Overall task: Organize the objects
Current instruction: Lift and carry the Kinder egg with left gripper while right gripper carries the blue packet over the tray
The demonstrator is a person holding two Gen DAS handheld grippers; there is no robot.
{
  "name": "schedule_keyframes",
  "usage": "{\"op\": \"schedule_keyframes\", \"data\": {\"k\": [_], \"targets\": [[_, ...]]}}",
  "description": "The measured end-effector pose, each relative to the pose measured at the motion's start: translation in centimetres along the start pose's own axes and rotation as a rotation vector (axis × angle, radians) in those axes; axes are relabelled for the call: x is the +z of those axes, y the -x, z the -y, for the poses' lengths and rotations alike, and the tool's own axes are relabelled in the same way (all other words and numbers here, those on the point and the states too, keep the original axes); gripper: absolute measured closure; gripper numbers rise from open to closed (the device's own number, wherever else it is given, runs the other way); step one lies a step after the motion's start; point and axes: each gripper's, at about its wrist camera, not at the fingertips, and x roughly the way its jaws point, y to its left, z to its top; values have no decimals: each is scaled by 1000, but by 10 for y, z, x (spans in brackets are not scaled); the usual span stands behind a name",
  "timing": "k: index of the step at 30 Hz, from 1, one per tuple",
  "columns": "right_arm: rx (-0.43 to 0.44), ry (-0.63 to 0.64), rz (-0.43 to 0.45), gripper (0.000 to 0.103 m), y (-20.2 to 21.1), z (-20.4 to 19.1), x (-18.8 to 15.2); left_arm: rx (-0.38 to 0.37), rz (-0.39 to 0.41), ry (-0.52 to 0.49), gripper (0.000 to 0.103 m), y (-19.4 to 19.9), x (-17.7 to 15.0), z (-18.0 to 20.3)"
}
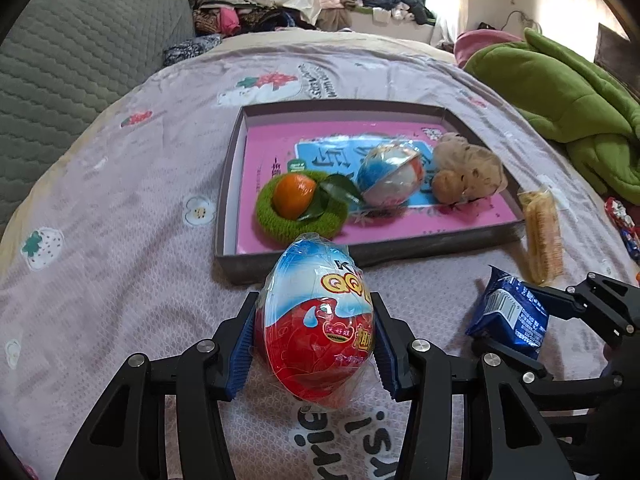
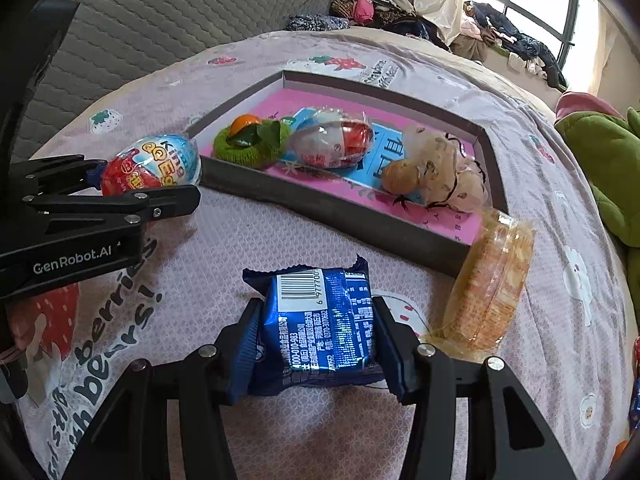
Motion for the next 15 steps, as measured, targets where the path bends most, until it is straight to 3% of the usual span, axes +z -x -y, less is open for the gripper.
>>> {"op": "schedule_keyframes", "data": {"k": [9, 15], "targets": [[-6, -15, 48, 50, 21, 0, 12, -3, 27, -4, 50, 18, 9, 3], [-61, -17, 109, 50, 44, 2, 27, -4, 44, -17, 50, 32, 21, 6]]}}
